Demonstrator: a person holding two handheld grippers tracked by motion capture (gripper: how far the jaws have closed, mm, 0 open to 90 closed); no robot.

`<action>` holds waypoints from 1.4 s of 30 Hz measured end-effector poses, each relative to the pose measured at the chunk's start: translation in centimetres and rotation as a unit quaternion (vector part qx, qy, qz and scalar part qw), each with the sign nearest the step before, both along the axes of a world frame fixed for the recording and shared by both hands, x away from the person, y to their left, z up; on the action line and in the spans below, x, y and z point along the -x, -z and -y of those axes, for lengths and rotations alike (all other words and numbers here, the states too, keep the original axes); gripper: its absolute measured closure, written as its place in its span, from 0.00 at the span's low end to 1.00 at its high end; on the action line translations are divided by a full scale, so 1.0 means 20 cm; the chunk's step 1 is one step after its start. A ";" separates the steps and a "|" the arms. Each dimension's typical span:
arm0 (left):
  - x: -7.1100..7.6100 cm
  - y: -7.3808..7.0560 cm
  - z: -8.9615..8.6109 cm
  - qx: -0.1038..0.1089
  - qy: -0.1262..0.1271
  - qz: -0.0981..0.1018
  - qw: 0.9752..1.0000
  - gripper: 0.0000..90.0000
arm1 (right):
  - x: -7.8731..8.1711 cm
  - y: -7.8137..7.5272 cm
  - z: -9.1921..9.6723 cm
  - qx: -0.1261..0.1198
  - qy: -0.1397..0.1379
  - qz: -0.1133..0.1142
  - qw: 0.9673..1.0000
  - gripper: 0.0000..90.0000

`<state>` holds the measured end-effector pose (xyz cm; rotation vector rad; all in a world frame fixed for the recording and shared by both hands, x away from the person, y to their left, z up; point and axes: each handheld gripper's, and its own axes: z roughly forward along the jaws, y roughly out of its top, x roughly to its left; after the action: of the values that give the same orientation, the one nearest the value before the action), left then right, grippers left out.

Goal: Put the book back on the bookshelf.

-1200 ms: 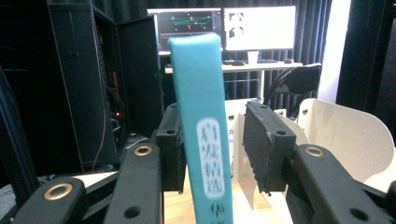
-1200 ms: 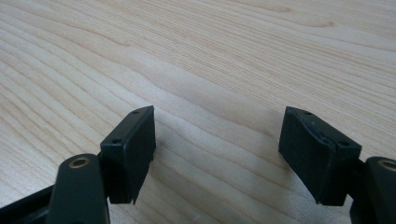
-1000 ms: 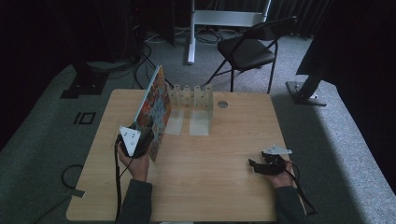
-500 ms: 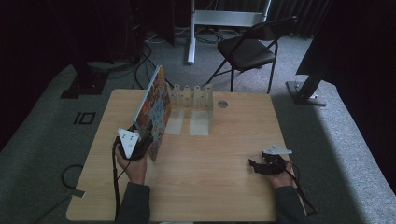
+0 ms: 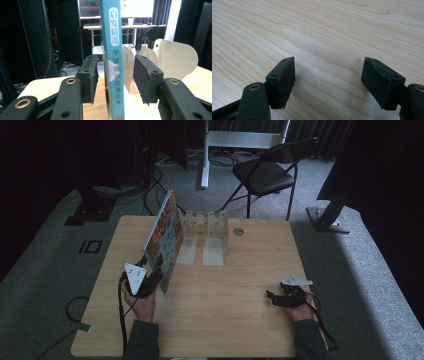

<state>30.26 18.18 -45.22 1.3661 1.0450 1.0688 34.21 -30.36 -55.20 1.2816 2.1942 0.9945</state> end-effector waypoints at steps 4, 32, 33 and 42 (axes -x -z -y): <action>0.01 0.01 0.00 0.003 0.004 -0.005 1.000 0.61 | 0.00 0.00 0.00 0.000 0.000 0.000 1.000 0.30; 0.11 0.10 -0.04 -0.004 0.024 -0.044 0.999 0.61 | 0.00 0.00 0.00 0.000 0.001 0.000 1.000 0.30; 0.11 0.10 -0.05 -0.005 0.024 -0.045 0.999 0.61 | 0.00 0.00 0.00 0.000 0.001 0.000 1.000 0.30; 0.15 0.12 -0.05 -0.012 0.038 -0.057 0.998 0.61 | 0.00 0.00 0.00 0.000 0.001 0.000 1.000 0.30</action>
<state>27.33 19.16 -47.62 1.4903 1.0566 0.9591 34.15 -30.32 -55.20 1.2842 2.1933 0.9927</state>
